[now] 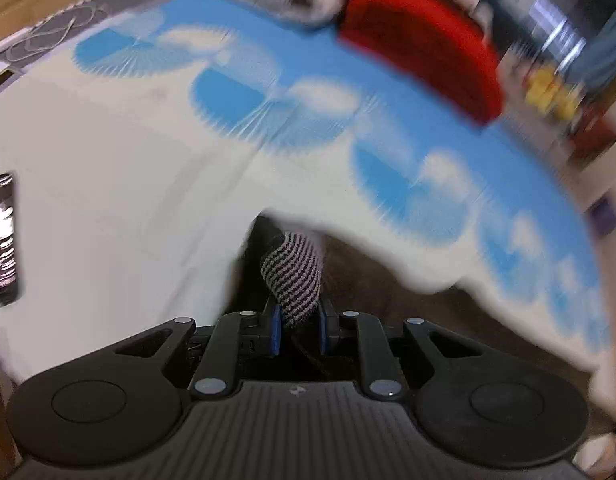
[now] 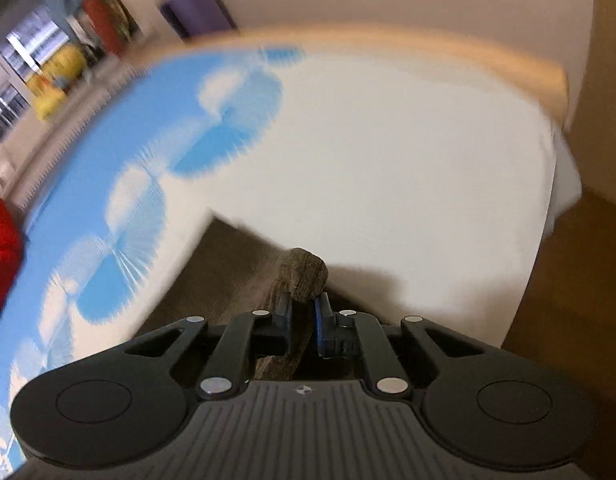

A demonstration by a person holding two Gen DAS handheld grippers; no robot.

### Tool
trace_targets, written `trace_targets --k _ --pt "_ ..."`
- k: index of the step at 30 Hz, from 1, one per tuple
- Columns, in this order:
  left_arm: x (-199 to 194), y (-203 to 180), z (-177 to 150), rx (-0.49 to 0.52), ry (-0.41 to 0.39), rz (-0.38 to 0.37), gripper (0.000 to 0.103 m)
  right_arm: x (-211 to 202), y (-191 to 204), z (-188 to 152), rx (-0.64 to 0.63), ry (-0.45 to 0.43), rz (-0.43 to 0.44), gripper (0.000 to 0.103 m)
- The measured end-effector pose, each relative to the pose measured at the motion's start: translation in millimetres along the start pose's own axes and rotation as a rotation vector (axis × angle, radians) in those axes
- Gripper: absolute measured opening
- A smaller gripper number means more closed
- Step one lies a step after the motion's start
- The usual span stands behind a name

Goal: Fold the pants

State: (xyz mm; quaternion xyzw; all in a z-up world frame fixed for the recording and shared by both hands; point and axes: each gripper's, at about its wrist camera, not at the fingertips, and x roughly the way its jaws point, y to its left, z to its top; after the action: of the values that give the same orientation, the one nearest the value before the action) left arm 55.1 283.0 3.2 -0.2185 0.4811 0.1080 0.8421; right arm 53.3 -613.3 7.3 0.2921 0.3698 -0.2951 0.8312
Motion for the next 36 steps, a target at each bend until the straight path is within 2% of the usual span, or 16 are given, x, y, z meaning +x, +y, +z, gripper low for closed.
trace_targets --k 2,3,5,10,12,15,17,18,20,21,22,24,27,29,32,36 --pt "31.7 4.4 -9.8 0.035 0.173 0.083 0.02 31.4 -12.9 -8.6 0.014 0.158 -0.1 0.011" --pt "42.8 1.1 -14.4 0.087 0.224 0.122 0.022 46.1 -18.1 -14.3 0.018 0.233 -0.127 0.011" --pt "50.7 -8.4 -17.5 0.16 0.239 0.168 0.03 61.5 -22.5 -19.5 0.031 0.287 -0.151 0.012" --pt "24.2 -19.3 -4.4 0.15 0.055 0.184 0.055 40.8 -3.9 -15.2 -0.077 0.162 -0.196 0.025" --pt "16.5 -32.0 1.2 0.178 -0.016 0.173 0.055 30.3 4.1 -10.3 -0.127 0.083 -0.196 0.031" --pt "13.9 -51.5 1.5 0.236 -0.058 0.094 0.055 17.7 15.3 -7.0 -0.182 0.0 -0.135 0.033" --pt "23.4 -63.2 -2.2 0.294 -0.014 0.054 0.055 17.9 20.3 -6.0 -0.195 0.012 -0.058 0.033" --pt "35.7 -65.1 -6.8 0.326 0.053 0.062 0.054 20.8 18.6 -6.1 -0.191 0.045 -0.032 0.035" --pt "75.0 -60.5 -20.8 0.367 0.264 0.176 0.049 47.7 12.6 -13.6 -0.175 0.22 -0.066 0.039" --pt "86.4 -59.5 -26.6 0.395 0.313 0.219 0.039 58.2 6.4 -19.4 -0.15 0.303 -0.114 0.038" --pt "87.6 -63.4 -28.0 0.43 0.304 0.229 0.041 68.6 -2.1 -24.2 -0.101 0.371 -0.154 0.038" --pt "78.3 -68.2 -20.3 0.396 0.251 0.197 0.046 66.6 -2.9 -18.7 -0.057 0.34 -0.153 0.039" --pt "54.3 -77.4 -7.6 0.365 0.11 0.143 0.058 41.4 28.0 -5.8 -0.147 0.173 -0.07 0.039" --pt "47.3 -84.7 -0.2 0.338 0.051 0.113 0.061 23.5 61.1 -5.6 -0.228 0.089 0.045 0.04" --pt "50.7 -96.6 3.1 0.313 0.04 0.111 0.061 10.3 113.8 -19.3 -0.319 0.05 0.215 0.042" --pt "62.8 -106.3 6.0 0.298 0.063 0.152 0.061 6.6 188.2 -49.7 -0.431 0.074 0.396 0.042"
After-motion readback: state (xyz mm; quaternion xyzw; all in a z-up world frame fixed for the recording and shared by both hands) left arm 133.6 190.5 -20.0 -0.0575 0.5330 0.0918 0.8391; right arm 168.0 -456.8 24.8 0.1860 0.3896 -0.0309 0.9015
